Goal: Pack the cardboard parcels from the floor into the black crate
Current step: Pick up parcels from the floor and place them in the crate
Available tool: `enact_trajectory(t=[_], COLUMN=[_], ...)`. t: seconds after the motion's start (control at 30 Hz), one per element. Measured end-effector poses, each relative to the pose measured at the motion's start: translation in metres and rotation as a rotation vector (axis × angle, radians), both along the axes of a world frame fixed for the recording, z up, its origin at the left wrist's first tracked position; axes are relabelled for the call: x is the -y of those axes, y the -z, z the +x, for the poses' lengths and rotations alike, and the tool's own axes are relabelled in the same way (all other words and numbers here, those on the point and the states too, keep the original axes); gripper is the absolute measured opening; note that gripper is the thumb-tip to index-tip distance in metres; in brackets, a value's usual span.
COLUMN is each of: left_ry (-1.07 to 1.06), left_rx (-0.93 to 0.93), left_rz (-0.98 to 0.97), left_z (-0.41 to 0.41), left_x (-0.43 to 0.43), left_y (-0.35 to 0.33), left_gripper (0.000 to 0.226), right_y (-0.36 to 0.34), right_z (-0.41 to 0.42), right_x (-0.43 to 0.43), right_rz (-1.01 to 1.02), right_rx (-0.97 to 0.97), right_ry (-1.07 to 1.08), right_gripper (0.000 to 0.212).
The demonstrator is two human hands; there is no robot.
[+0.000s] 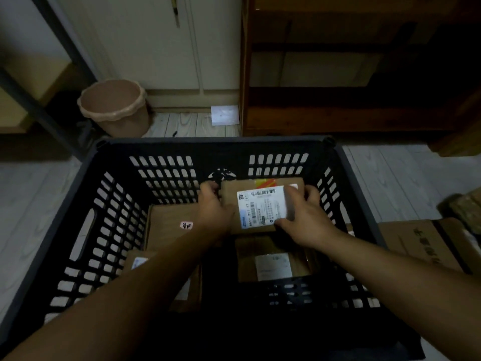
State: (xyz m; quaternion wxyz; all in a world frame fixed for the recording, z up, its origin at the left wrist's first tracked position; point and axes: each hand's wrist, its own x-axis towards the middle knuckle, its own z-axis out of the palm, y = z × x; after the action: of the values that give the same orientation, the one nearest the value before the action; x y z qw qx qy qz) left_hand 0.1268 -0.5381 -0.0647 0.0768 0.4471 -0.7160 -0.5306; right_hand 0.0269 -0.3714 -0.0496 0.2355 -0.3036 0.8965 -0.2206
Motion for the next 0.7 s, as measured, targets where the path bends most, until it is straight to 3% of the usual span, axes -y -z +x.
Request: enact_trajectory(t=[0.2, 0.47, 0.7], left_ry=[0.254, 0.539, 0.661], left_rx=[0.094, 0.172, 0.142], left_rz=[-0.183, -0.228, -0.24], left_z=[-0.015, -0.014, -0.01], left_x=[-0.009, 0.0, 0.01], left_y=[0.017, 0.025, 0.029], left_gripper=[0.053, 0.068, 0.072], right_y=[0.021, 0.02, 0.022], right_z=[-0.019, -0.023, -0.024], right_x=[0.016, 0.014, 0.012], right_rz=[0.218, 0.562, 0.577], right_rx=[-0.109, -0.208, -0.244], right_ry=[-0.112, -0.208, -0.211], right_gripper=[0.072, 0.079, 0.076])
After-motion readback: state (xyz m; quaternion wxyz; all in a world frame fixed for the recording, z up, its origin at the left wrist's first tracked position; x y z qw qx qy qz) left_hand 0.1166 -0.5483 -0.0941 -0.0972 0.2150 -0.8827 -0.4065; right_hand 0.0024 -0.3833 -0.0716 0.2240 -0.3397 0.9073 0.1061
